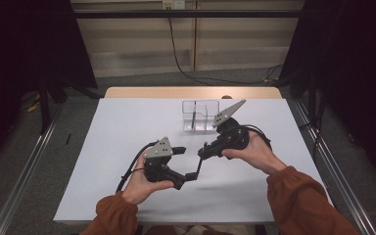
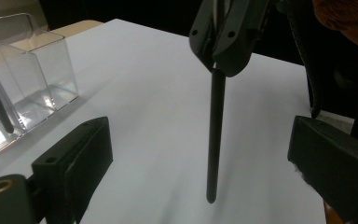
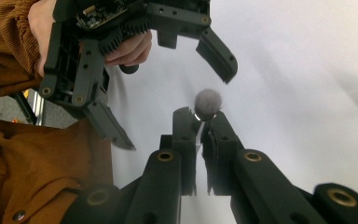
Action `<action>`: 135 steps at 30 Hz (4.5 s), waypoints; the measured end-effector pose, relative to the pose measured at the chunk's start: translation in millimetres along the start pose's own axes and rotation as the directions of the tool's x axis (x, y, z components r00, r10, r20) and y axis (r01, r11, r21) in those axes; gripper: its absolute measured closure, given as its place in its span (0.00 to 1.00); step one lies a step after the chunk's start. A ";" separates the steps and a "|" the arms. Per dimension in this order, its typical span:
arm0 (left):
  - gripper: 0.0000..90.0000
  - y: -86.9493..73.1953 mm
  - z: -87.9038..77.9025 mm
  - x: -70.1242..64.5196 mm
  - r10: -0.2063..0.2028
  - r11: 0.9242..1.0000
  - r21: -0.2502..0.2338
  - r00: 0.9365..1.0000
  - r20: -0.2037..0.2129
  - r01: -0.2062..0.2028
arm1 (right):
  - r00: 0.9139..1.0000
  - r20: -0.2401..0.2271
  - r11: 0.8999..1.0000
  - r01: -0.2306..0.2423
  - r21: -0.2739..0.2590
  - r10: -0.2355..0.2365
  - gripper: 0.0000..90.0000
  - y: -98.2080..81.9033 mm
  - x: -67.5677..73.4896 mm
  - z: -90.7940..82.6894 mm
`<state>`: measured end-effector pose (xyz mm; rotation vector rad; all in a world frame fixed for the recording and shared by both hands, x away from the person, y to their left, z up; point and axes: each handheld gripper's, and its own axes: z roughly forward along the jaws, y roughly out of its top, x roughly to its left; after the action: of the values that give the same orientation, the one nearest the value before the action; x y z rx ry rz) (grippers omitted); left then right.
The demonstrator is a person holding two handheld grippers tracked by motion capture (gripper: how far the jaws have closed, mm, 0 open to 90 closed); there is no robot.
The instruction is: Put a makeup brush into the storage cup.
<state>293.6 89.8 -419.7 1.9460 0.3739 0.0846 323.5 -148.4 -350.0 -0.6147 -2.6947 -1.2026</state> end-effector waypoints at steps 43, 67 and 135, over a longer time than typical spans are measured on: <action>0.93 -4.2 5.3 0.8 -0.023 1.000 -0.006 0.998 0.057 0.023 | 1.000 -0.007 1.000 0.013 -0.008 -0.013 0.93 -0.6 4.0 19.4; 0.93 -4.4 -0.1 4.2 -0.032 0.999 -0.021 0.999 0.039 0.033 | 1.000 -0.026 0.994 -0.006 -0.105 0.003 0.85 -6.4 2.0 14.6; 0.93 -4.9 -46.4 23.2 -0.068 0.996 -0.065 0.994 -0.080 0.063 | 0.894 0.376 0.908 -0.073 -0.413 0.242 0.02 -106.5 4.2 -15.0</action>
<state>303.8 139.6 -408.3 1.8710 0.4837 0.1328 274.8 -222.0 -411.7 -1.2619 -2.6511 -1.7503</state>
